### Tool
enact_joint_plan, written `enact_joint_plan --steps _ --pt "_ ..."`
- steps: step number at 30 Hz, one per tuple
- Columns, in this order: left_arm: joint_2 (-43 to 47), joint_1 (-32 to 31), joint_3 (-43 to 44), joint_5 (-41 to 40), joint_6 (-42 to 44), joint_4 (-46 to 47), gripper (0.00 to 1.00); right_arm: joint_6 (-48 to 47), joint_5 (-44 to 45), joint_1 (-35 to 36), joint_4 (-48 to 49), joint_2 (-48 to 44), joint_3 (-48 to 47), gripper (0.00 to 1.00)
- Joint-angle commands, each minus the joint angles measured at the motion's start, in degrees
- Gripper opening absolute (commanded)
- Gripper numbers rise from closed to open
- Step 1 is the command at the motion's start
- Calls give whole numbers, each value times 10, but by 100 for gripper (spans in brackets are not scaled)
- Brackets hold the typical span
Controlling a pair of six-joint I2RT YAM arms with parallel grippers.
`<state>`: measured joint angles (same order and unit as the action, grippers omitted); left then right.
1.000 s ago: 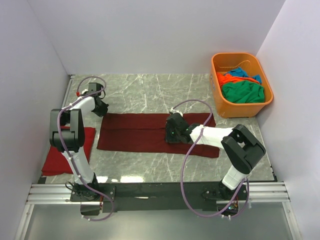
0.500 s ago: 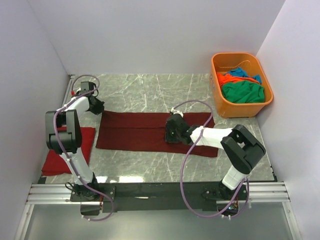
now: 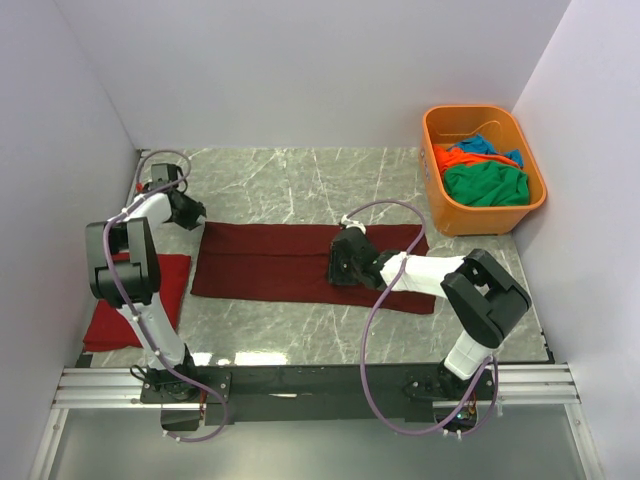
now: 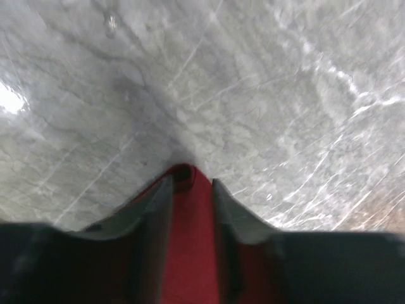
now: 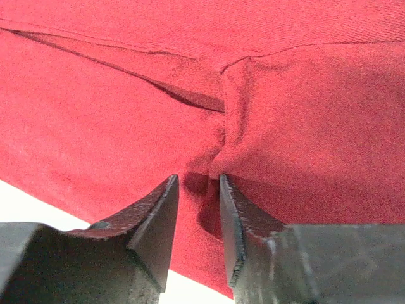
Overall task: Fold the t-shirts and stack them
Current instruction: Fold the tshirt
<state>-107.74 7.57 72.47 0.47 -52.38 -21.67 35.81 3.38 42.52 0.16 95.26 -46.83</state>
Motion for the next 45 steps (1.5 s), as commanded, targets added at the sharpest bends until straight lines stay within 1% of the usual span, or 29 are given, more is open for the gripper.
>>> enact_joint_plan --steps 1,2,3,4,6,8,9,11,12,13,14,15,16,17,18,19,23,29,34,39,45 --pt "13 9 36 11 20 22 38 -16 3 5 -58 -4 -7 41" --pt "18 9 42 8 28 17 42 -16 1 5 -60 -18 -18 42" --pt "31 9 50 6 32 15 48 -16 -1 5 -68 -26 -23 45" --pt "39 9 52 8 34 15 49 -16 -1 5 -75 -34 -28 45" --pt "68 -4 51 -1 40 0 50 -11 14 3 -97 -65 -41 50" --pt "89 -24 45 -33 49 -18 48 -6 44 -8 -116 -98 -48 51" --pt "110 -50 30 -42 51 -28 41 1 55 -16 -132 -111 -49 53" --pt "132 -73 5 -72 52 -30 37 7 64 -39 -147 -139 -44 53" --pt "152 -113 -25 -76 53 -23 29 10 61 -72 -152 -147 -39 53" --pt "158 -127 -40 -77 54 -19 26 10 57 -92 -148 -156 -32 53" --pt "164 -155 -53 -81 53 -16 18 11 53 -110 -147 -168 -20 53" --pt "169 -171 -75 -80 53 -13 13 8 49 -142 -147 -170 -15 52" --pt "170 -185 -84 -78 54 -7 11 7 51 -154 -148 -171 -14 52" --pt "168 -212 -91 -82 50 -7 8 4 56 -161 -151 -166 -13 52" --pt "163 -225 -101 -83 47 -7 2 4 59 -169 -155 -163 -14 52" --pt "161 -238 -107 -81 46 3 1 5 59 -179 -155 -158 -15 52" --pt "140 -313 -117 -91 50 16 1 15 65 -189 -151 -118 -21 50" --pt "117 -376 -130 -126 62 16 1 23 66 -188 -150 -48 -32 50" --pt "95 -397 -155 -138 45 19 1 19 56 -189 -148 -4 -41 50" --pt "73 -423 -164 -163 32 -1 1 6 56 -188 -163 29 -74 50" --pt "91 -454 -186 -154 6 -21 1 -17 55 -189 -192 79 -143 50"
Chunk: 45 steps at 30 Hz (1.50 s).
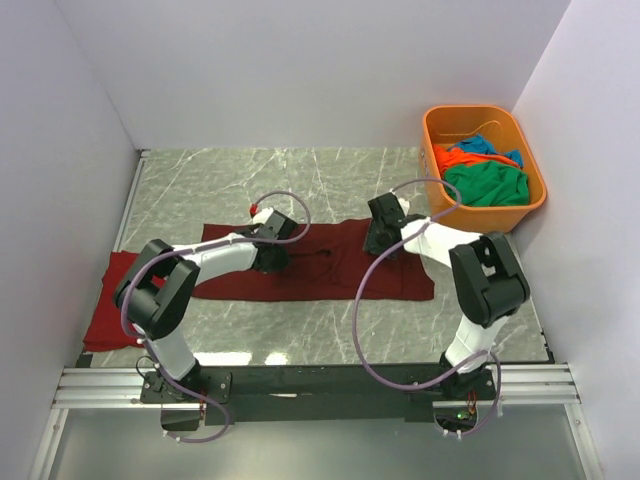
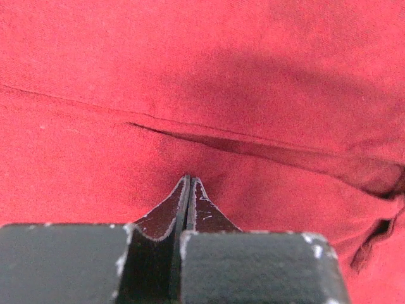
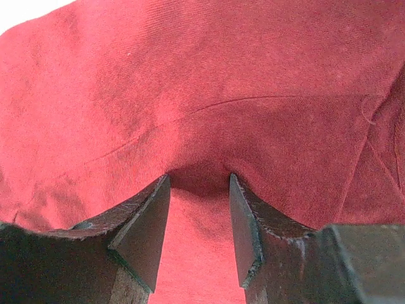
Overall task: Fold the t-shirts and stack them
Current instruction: Fold the tshirt
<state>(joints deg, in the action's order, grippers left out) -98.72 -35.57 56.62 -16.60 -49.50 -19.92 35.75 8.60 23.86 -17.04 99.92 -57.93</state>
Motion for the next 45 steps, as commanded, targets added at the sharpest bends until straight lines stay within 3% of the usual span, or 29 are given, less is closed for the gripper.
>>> enact_joint_plan --steps 1,9,18,22,27,33,38,43,45 --pt "6 -29 -30 17 -31 -40 1 -19 5 -1 -25 47 -54 50" --pt "51 -92 -59 58 -83 -53 1 -74 19 -2 -90 131 -190 50" --pt "83 -176 -63 132 -157 -18 1 -141 -33 1 -155 248 -371 50" --pt "85 -194 -42 147 -176 22 1 -162 -52 5 -185 309 -458 50" --pt "70 -187 22 136 -146 9 1 -186 -76 5 -211 357 -553 51" --pt "92 -96 63 153 -119 20 2 -205 -100 -2 -223 389 -665 55" --pt "65 13 134 161 -61 47 11 -183 -102 -14 -156 295 -599 71" --pt "-22 82 255 195 39 79 28 -136 -62 -32 -121 210 -525 71" --pt "-79 114 282 251 77 109 37 -112 -44 -36 -118 188 -493 71"
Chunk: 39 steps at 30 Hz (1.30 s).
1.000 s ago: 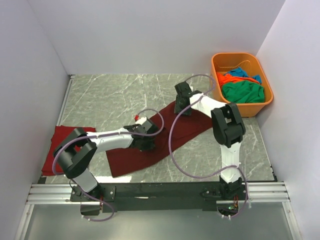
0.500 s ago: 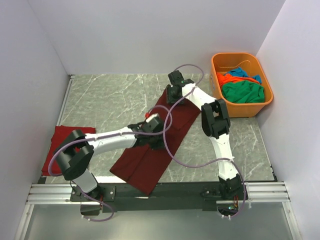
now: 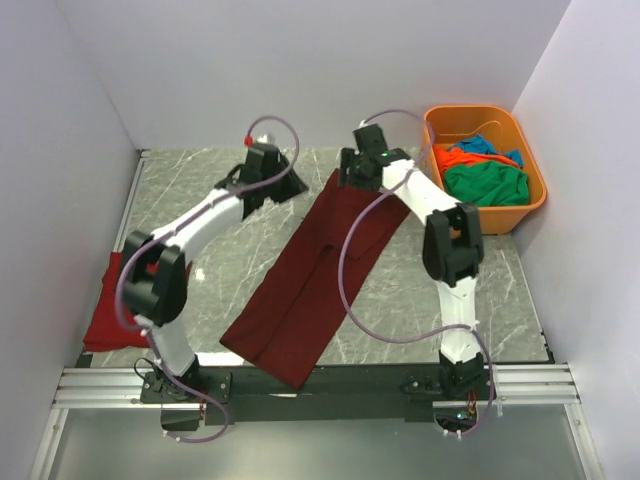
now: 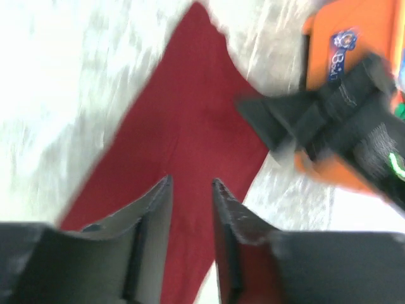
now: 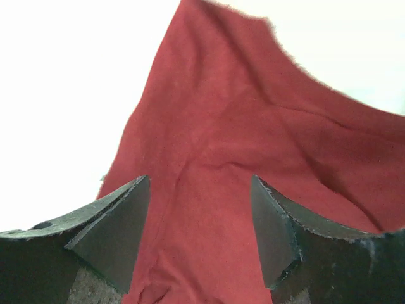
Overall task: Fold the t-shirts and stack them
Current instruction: Fold the tshirt
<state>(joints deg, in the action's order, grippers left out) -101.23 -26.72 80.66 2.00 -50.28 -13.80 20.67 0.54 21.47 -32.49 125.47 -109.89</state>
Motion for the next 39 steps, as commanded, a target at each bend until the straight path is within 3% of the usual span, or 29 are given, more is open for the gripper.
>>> enact_joint_plan --steps 1,6,10,21,29,33,39 --pt "-74 42 77 87 98 55 42 53 46 -18 39 -89 63 71" --pt "-207 65 184 213 208 62 56 80 31 -48 81 -164 213 70" --pt "-297 68 296 292 270 26 59 88 8 -75 114 -191 289 70" --pt "-420 64 440 302 281 -26 61 111 -19 -115 161 -192 387 69" --pt "-474 57 489 308 284 -33 62 115 -19 -115 160 -170 380 54" --pt "-488 52 502 307 288 -30 62 116 -19 -115 154 -152 363 40" --pt "-517 46 530 302 284 -25 60 115 -11 -115 146 -133 346 28"
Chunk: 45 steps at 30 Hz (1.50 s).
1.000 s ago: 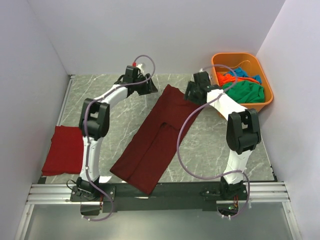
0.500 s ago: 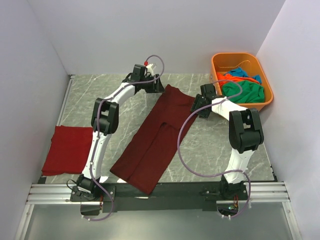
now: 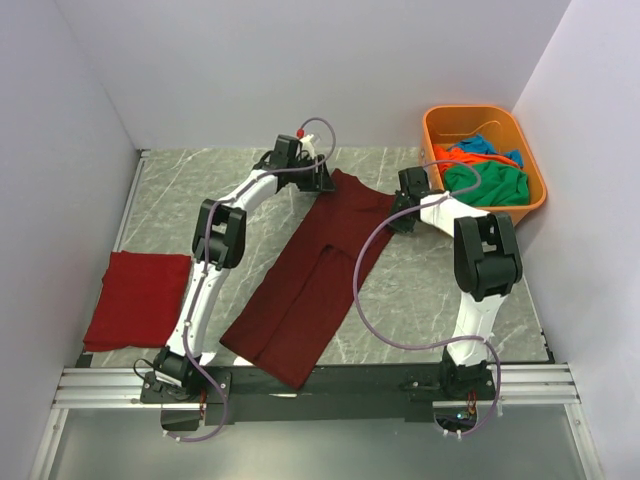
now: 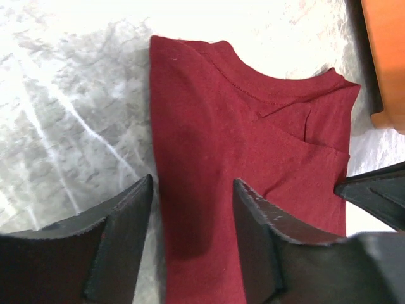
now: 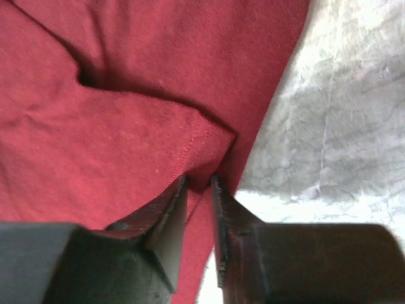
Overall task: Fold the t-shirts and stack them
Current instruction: Fold the tshirt
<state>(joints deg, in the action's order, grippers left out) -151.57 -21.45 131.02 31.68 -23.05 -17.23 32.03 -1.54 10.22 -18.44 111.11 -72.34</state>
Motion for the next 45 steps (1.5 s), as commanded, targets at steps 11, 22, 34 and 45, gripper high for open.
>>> enact_joint_plan --steps 11,22,34,45 --pt "-1 -3 -1 -120 -51 79 6 -28 -9 -1 -42 81 -175 48" --pt "152 97 -254 -381 -243 214 0 -58 -21 -1 -71 78 -264 78" --pt "195 120 -248 -372 -238 188 60 -45 -43 16 -29 -23 -130 77" --pt "442 123 -417 -521 -287 20 76 -14 -52 103 26 -212 72 73"
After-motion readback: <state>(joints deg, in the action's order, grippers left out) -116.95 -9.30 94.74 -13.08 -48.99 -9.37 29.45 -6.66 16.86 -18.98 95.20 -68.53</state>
